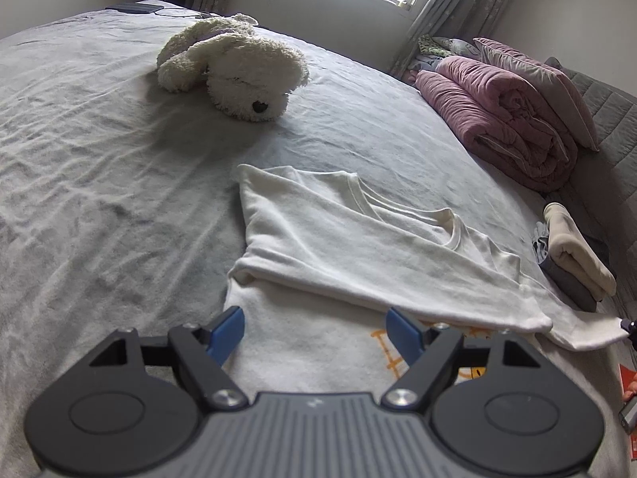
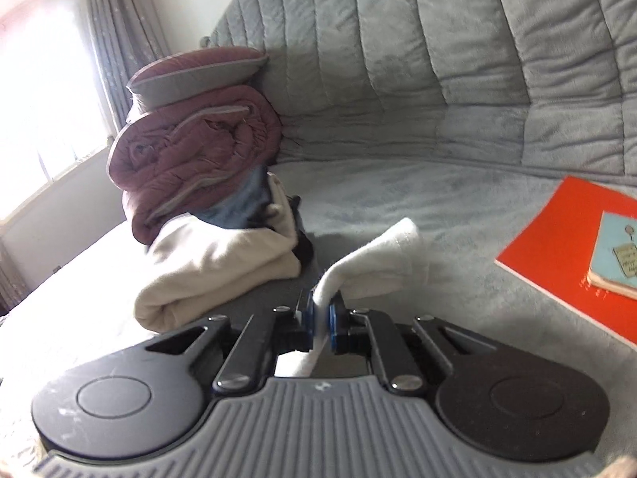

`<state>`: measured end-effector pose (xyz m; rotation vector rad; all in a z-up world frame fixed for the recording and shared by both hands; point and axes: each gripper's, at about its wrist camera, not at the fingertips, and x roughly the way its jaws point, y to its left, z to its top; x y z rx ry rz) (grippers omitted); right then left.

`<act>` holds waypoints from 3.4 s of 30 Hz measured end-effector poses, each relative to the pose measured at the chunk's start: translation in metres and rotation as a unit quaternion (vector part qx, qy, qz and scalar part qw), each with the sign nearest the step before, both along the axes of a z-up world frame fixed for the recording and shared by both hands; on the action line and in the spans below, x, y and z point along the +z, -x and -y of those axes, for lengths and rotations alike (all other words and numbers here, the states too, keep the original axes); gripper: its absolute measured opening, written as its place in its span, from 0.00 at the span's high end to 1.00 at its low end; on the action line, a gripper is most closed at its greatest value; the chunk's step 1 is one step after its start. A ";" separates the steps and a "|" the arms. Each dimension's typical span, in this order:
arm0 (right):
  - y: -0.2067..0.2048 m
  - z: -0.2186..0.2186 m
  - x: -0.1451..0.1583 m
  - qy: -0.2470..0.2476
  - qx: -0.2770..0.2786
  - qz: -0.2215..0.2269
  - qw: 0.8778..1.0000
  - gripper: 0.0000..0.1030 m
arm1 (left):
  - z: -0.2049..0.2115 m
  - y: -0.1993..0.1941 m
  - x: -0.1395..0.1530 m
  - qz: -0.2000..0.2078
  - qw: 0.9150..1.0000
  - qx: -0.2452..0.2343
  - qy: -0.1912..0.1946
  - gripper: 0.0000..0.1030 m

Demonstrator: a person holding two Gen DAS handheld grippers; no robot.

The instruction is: Fold clothes

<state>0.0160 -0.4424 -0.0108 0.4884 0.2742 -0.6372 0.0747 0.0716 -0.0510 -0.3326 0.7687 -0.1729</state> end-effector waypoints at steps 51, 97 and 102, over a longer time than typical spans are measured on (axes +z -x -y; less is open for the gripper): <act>-0.092 -0.348 -0.053 0.084 0.430 -0.095 0.894 0.87 | -0.059 0.014 0.018 0.004 0.997 0.052 0.062 0.23; -0.101 -0.423 -0.043 0.127 0.471 -0.143 0.861 0.78 | -0.114 0.004 -0.001 -0.037 0.985 0.110 0.124 0.23; -0.099 -0.425 -0.028 0.135 0.480 -0.144 0.855 0.72 | -0.113 0.002 -0.002 -0.037 0.985 0.109 0.125 0.23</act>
